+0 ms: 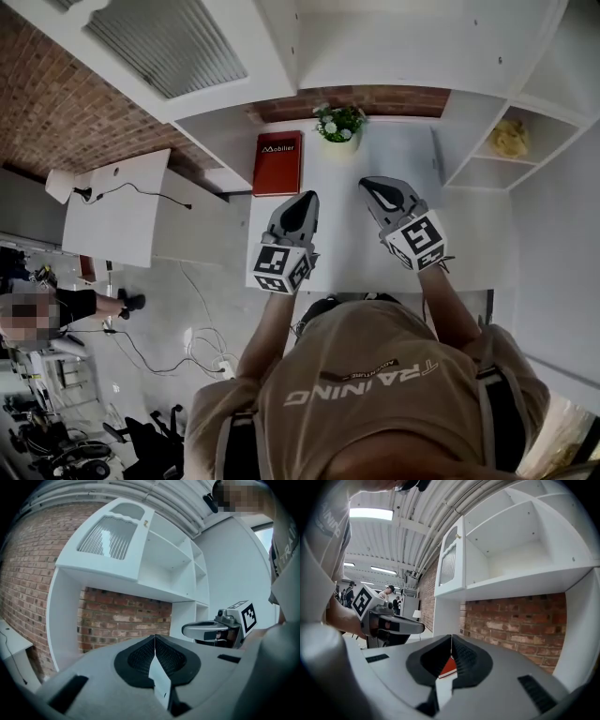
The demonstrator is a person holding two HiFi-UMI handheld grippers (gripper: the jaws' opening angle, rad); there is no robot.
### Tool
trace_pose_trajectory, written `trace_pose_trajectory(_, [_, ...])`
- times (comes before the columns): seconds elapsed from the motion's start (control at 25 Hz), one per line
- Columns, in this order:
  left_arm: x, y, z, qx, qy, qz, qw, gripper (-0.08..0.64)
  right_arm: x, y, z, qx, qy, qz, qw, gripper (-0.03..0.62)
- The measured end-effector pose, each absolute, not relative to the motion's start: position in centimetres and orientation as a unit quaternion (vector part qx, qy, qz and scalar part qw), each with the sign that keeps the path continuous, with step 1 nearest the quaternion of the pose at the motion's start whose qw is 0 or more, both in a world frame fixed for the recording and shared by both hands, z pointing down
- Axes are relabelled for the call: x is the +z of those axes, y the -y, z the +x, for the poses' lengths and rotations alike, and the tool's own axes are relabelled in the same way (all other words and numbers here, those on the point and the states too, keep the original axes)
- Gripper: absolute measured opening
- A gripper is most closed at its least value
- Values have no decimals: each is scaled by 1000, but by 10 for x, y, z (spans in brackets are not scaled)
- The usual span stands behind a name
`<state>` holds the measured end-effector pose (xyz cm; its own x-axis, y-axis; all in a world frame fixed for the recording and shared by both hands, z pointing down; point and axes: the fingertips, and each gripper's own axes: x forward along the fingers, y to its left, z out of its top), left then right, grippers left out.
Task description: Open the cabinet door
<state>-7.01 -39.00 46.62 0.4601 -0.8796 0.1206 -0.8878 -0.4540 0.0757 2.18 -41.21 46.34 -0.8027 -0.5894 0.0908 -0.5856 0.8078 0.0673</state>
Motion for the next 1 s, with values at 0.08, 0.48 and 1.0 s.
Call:
trace_pose_trajectory(0.08, [459, 393, -74, 33, 516, 854, 58, 9, 456, 412, 14, -21, 950, 307, 54, 12])
trace_pose_trajectory(0.48, [428, 394, -85, 27, 491, 870, 28, 9, 415, 407, -14, -76, 947, 303, 70, 12])
trace_pose_trajectory(1.0, [281, 398, -95, -34, 488, 862, -134, 9, 307, 389, -33, -154, 939, 307, -4, 12])
